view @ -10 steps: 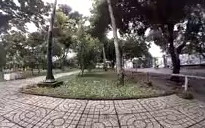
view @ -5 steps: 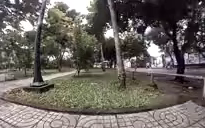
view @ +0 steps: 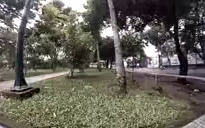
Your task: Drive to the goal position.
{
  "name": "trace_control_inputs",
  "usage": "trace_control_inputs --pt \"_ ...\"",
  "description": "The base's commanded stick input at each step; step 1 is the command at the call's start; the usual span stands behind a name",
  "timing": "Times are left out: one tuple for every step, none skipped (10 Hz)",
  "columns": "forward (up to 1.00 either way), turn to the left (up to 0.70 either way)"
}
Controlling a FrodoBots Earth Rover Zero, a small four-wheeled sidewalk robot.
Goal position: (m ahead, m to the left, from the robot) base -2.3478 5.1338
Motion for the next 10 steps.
trace_control_inputs --pt "1.00 0.27" --pt "1.00 0.00" --pt "1.00 0.00" --pt "1.00 0.18" --pt "1.00 0.14" --pt "1.00 0.10" --pt "1.00 0.27" --pt "1.00 0.27" --pt "1.00 0.27" --pt "1.00 0.27"
